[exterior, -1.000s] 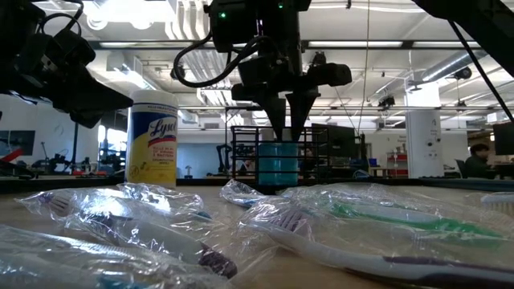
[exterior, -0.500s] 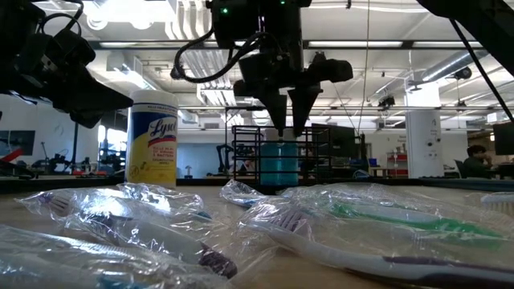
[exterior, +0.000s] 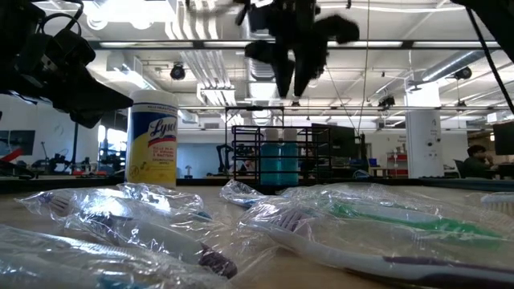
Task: Pick & Place toothbrushing station
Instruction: Adjust the black mesh organizer
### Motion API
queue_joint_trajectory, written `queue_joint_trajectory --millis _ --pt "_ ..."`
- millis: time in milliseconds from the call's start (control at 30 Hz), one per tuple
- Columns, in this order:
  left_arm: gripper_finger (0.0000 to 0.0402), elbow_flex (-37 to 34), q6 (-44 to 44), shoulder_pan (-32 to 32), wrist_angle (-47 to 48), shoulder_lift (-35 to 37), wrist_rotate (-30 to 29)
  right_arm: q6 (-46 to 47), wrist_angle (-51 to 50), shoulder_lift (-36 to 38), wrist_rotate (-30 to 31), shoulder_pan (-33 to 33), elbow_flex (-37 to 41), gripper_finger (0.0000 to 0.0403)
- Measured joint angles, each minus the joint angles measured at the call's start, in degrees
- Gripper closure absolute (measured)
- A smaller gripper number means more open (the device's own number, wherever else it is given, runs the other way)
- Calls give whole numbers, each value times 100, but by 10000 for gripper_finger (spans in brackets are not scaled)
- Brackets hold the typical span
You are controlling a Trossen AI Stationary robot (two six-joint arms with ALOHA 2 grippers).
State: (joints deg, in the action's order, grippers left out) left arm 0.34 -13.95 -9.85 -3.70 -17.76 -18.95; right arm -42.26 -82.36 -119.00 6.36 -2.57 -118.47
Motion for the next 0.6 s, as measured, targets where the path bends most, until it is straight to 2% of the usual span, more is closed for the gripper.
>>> queue_joint_trajectory --millis 100,167,267,467,600 --pt "388 0 -82 0 0 0 1 460 372 524 -1191 -219 102 272" --pt "388 0 -130 0 0 -2 1 791 845 940 -1672 -360 419 280" --pt "388 0 -235 0 0 -10 -1 955 1947 1700 -1667 -386 1413 297" --pt "388 0 -439 0 4 -24 1 1415 4535 3387 -1692 -381 4173 343" --pt "387 0 -457 0 -20 -26 -1 1935 5945 4397 -1669 -390 5687 373"
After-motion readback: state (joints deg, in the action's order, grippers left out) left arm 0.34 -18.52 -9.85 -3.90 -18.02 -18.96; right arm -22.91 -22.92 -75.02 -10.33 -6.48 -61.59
